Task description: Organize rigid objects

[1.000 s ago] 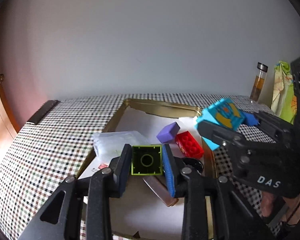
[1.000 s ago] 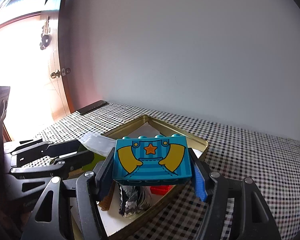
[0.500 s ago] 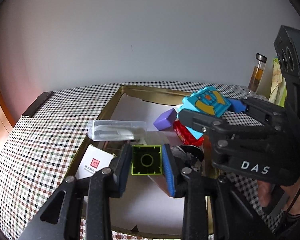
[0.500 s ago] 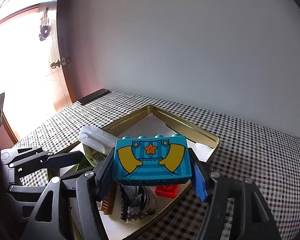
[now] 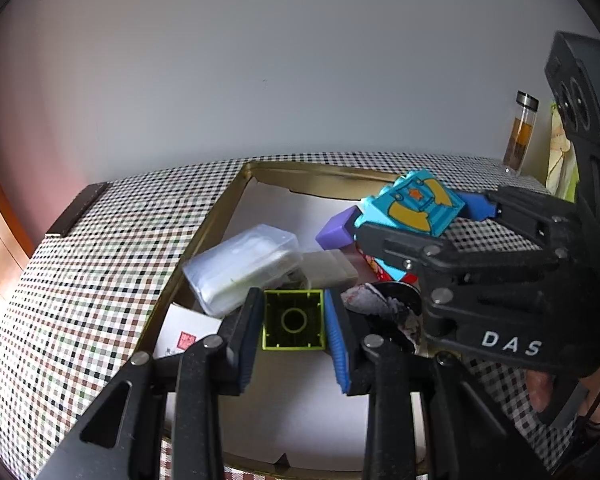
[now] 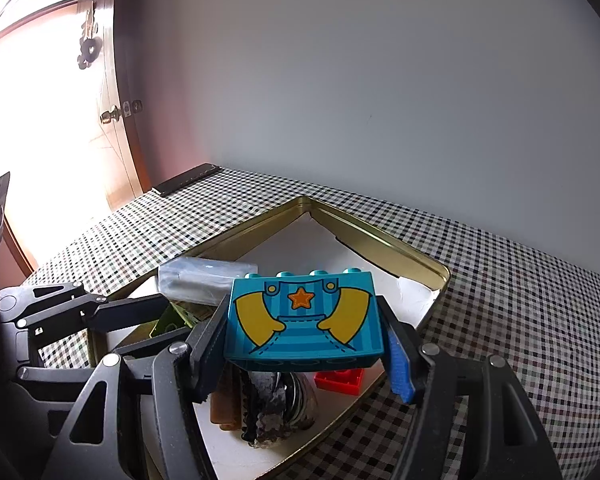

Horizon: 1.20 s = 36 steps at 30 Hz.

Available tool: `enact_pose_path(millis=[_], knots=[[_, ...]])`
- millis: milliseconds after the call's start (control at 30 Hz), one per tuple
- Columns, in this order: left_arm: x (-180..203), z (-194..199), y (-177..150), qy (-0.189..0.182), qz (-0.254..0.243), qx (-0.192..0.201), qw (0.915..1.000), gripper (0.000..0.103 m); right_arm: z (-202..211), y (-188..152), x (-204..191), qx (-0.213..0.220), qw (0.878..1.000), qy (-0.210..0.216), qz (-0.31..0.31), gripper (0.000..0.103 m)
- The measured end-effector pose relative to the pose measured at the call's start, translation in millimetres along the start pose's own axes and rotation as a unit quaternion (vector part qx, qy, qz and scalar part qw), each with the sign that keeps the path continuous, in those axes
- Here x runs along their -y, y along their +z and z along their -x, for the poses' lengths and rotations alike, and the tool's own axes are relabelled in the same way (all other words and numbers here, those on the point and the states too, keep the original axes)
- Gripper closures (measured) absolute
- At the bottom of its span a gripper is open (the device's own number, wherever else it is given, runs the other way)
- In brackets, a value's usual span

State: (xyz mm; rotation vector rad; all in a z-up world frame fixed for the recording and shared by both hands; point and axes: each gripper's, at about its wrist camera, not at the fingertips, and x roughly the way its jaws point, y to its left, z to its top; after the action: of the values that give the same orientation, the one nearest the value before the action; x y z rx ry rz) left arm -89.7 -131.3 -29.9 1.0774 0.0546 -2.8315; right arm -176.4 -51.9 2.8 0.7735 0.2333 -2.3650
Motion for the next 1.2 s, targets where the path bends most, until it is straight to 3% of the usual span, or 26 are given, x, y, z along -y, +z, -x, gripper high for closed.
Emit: enact_pose_path(millis=[300, 333, 400, 533, 567, 600, 1200], knots=[[0.8, 2.6, -7.0, 0.012, -0.006, -0.002, 0.9999, 0.069, -6.6, -6.4, 0.5, -0.012, 1.000, 0.008, 0.000, 0.035], [0.3, 1.8, -8.5, 0.015, -0.004, -0.006, 0.9999, 0.063, -7.2, -7.3, 1.2, -0.014, 1.000, 0.010, -0.001, 0.035], [1.3, 3.7, -10.3, 0.020, 0.000, -0.002, 0.9998, 0.035, -9.0, -8.9, 2.0, -0.021, 0.999, 0.027, -0.003, 0.035], [4.4, 15.1, -11.1, 0.031, -0.006, 0.015, 0.9994, 0.013, -5.6, -11.3, 4.4, -0.013, 1.000, 0.023, -0.004, 0.024], [5.1, 18.1, -10.8, 0.035, -0.008, 0.020, 0.9992, 0.003, -2.7, -11.8, 5.6, -0.010, 1.000, 0.027, -0.006, 0.023], [5.8, 23.2, -10.7, 0.041, -0.007, 0.028, 0.9987, 0.001, 0.9, -12.1, 6.8, -0.005, 1.000, 0.026, -0.009, 0.023], [-8.6, 58.6, -10.3, 0.069, 0.030, 0.046, 0.9961, 0.000, 55.1, -11.4, 5.0, 0.047, 0.998, 0.021, -0.019, 0.019]])
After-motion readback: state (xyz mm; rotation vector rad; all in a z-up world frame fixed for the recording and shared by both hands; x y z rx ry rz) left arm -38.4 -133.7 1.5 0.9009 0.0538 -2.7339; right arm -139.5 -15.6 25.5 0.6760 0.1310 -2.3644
